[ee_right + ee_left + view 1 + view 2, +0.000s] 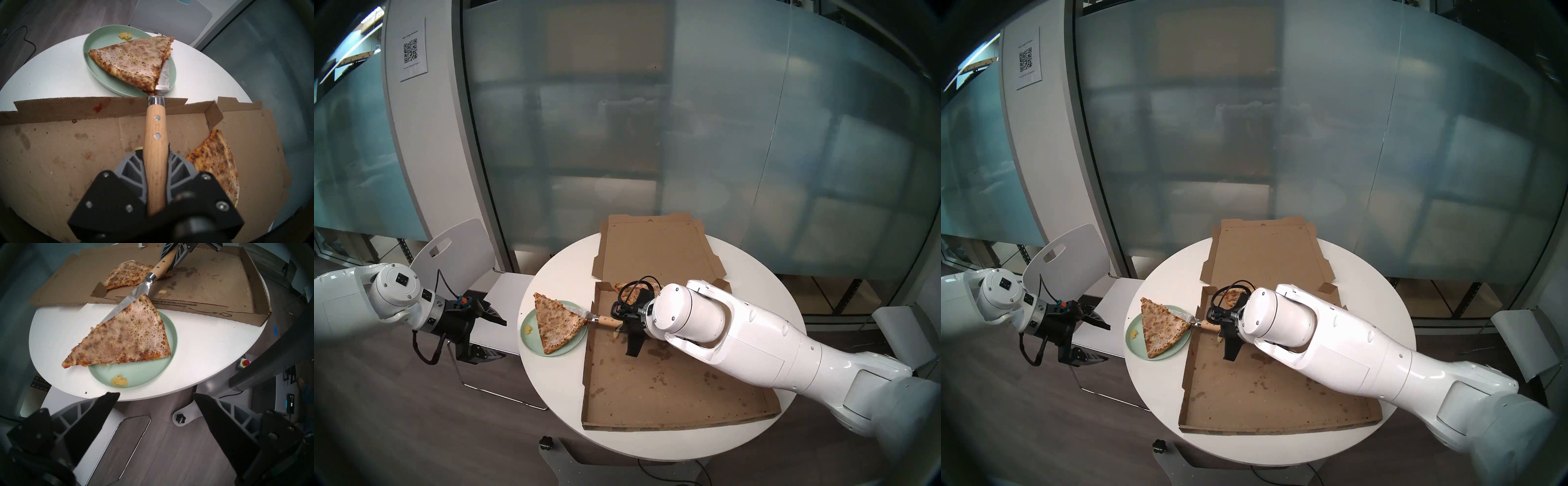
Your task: Put pizza slice onto the plate
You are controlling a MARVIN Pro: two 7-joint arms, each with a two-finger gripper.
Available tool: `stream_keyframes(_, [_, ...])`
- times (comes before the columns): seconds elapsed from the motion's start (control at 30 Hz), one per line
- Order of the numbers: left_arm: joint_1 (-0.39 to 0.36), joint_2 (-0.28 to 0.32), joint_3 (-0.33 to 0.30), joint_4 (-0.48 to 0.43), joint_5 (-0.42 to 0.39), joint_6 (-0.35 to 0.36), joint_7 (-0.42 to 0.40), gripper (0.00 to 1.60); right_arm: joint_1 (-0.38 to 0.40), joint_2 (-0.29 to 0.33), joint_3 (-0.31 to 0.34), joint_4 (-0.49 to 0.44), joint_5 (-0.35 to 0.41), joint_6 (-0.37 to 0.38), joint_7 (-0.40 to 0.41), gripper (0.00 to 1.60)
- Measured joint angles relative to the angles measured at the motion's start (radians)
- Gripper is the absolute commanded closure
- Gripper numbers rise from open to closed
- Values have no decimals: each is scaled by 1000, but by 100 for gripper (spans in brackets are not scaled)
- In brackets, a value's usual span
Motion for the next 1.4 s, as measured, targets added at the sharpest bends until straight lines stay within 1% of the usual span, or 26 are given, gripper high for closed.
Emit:
stream_keyframes(0.47, [-11, 0, 6, -14, 11, 9, -4, 0, 15, 19, -16, -21, -74, -23, -18, 160])
stream_keyframes(0.77, [-18, 1, 10, -15, 14, 11, -4, 0, 18, 41, 1, -35, -88, -28, -23, 160])
stream_keyframes(0.93, [-27, 1, 7, -14, 17, 11, -7, 0, 11, 59, 36, -60, -56, -27, -21, 160])
stream_keyframes(1.17, [-45, 1, -7, -19, 21, 6, -14, 0, -20, 98, 109, -116, 36, -8, 1, 160])
stream_keyframes(1.4, [-64, 1, -25, -39, 24, 4, -19, 0, -72, 149, 186, -168, 137, 20, 29, 160])
